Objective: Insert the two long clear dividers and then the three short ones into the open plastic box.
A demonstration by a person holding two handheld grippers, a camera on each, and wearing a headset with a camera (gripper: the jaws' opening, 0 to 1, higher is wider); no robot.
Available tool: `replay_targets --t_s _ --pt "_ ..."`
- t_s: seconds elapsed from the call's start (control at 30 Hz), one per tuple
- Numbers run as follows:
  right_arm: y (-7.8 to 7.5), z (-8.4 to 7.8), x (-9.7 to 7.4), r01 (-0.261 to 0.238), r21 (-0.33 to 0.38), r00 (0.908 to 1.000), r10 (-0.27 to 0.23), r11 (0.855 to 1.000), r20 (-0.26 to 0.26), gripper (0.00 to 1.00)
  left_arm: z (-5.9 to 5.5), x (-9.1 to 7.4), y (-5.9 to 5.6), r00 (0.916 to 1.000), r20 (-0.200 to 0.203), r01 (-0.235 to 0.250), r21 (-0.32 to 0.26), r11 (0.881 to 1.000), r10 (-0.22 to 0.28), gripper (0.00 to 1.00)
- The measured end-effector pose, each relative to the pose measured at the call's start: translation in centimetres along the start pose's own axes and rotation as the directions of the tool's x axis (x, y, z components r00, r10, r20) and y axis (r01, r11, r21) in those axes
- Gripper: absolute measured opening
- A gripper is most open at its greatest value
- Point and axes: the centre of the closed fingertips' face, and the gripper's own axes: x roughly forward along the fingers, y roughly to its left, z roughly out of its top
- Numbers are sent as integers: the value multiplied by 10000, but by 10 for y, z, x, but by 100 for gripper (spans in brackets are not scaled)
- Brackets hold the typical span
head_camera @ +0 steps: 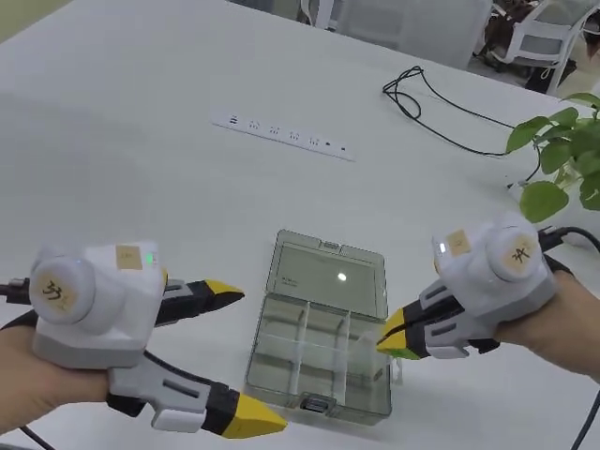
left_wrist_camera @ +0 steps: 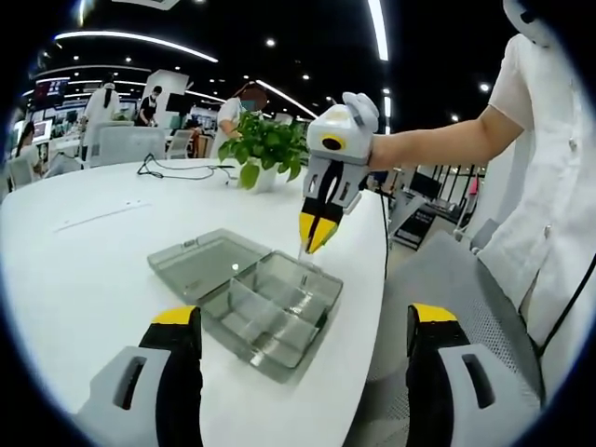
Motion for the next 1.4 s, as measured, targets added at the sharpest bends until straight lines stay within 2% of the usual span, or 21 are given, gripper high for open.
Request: replay_targets --t_s 0.2,0.4,0.63,0.93,1.1,1.4 --pt "0 -1 3 -30 -138 9998 27 9999 -217 2 -1 0 -2 10000 -14 18 -18 10000 -18 92" --pt "0 -4 10 -277 -45 9990 275 9996 -363 2 0 1 -2 10000 27 22 8 10000 -22 92" --pt "0 -7 14 -441 0 9983 440 9990 -391 2 1 1 -4 10000 79 -9 -24 10000 10 92" --pt "2 -11 19 -276 -374 9995 270 9989 -173 2 0 0 -4 10000 64 -19 -45 10000 19 91" --pt "1 -12 23 -174 -198 9998 174 9997 -5 3 -1 1 -5 10000 36 -7 -61 10000 7 91" --pt "1 -19 37 -128 -392 9996 119 9991 -242 3 -1 1 -6 10000 19 23 -76 10000 -22 91"
